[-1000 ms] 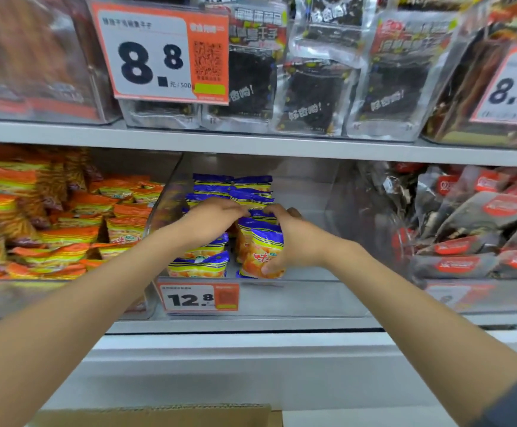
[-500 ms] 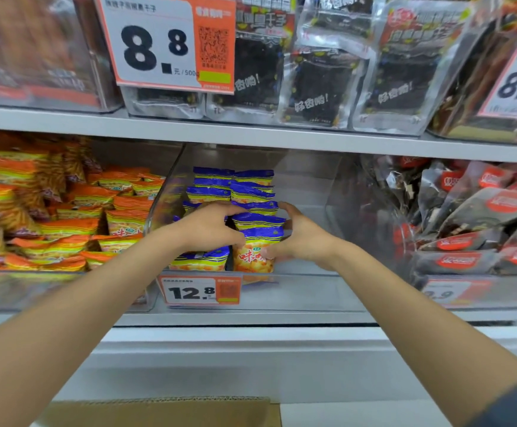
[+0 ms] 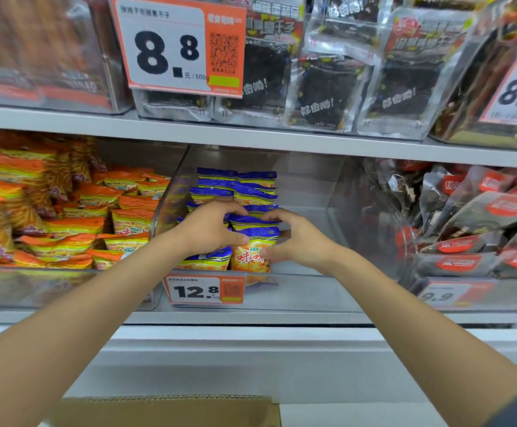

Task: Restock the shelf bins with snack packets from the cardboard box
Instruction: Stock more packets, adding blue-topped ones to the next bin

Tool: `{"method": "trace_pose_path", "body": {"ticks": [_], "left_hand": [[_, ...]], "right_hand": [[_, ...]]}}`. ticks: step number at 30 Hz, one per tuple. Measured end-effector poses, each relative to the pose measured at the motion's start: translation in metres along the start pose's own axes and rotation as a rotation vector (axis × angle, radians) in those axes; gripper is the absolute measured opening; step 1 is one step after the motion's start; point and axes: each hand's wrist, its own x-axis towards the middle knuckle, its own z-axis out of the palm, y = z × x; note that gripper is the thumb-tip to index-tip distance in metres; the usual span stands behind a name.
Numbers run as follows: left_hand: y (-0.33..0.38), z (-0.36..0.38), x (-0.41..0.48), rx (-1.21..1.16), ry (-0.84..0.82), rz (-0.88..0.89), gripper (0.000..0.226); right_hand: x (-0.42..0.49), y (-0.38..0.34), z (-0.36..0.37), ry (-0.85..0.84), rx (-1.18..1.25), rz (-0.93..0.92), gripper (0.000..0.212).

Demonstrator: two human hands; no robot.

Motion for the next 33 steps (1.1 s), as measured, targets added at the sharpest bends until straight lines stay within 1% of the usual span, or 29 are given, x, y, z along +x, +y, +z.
{"method": "trace_pose_path", "body": {"ticks": [2, 5, 8, 9, 11, 13, 15, 16, 20, 23, 25, 29, 31, 33], "left_hand": [[0.001, 0.0, 0.0, 0.012, -0.03, -0.025, 0.058], [0.001, 0.0, 0.0, -0.009, -0.046, -0.045, 0.061], [0.002, -0.002, -0.003, -0.018, 0.003, -0.027, 0.065], [0.003, -0.003, -0.004, -0.032, 0.025, -0.025, 0.063], [0.004, -0.004, -0.005, -0.054, 0.028, -0.022, 0.05], [0.003, -0.003, -0.005, -0.033, 0.0, -0.031, 0.043], [0.003, -0.003, -0.005, -0.012, -0.003, -0.038, 0.045], [0.003, -0.003, -0.006, -0.002, -0.008, -0.039, 0.049], [0.003, -0.004, -0.005, 0.039, -0.029, -0.037, 0.053], [0.002, -0.002, -0.005, 0.043, -0.043, -0.049, 0.059], [0.002, -0.001, -0.004, 0.047, -0.042, -0.049, 0.058], [-0.001, -0.001, -0.003, 0.014, -0.006, -0.055, 0.056], [0.0, -0.001, -0.003, -0.003, 0.007, -0.042, 0.058], [0.002, -0.003, -0.005, -0.021, 0.015, -0.036, 0.058]], "right_hand": [[0.002, 0.0, 0.002, 0.006, -0.068, 0.015, 0.052], [0.003, -0.003, 0.004, -0.012, -0.047, 0.061, 0.052], [0.0, -0.006, 0.004, 0.036, -0.062, 0.069, 0.061], [-0.001, -0.007, 0.005, 0.063, -0.093, 0.052, 0.066], [-0.003, -0.007, 0.005, 0.098, -0.169, 0.037, 0.071], [-0.005, -0.007, 0.005, 0.117, -0.218, 0.04, 0.064], [-0.008, -0.007, 0.003, 0.141, -0.249, 0.048, 0.057], [-0.01, -0.008, 0.003, 0.157, -0.264, 0.05, 0.058], [-0.013, -0.009, 0.001, 0.172, -0.186, 0.073, 0.067], [-0.011, -0.011, 0.003, 0.134, -0.167, 0.081, 0.069], [-0.011, -0.014, 0.005, 0.102, -0.14, 0.083, 0.072], [-0.013, -0.016, 0.005, 0.106, -0.066, 0.12, 0.073], [-0.015, -0.016, 0.004, 0.114, -0.077, 0.126, 0.073], [-0.019, -0.019, 0.003, 0.142, -0.149, 0.105, 0.072]]}}
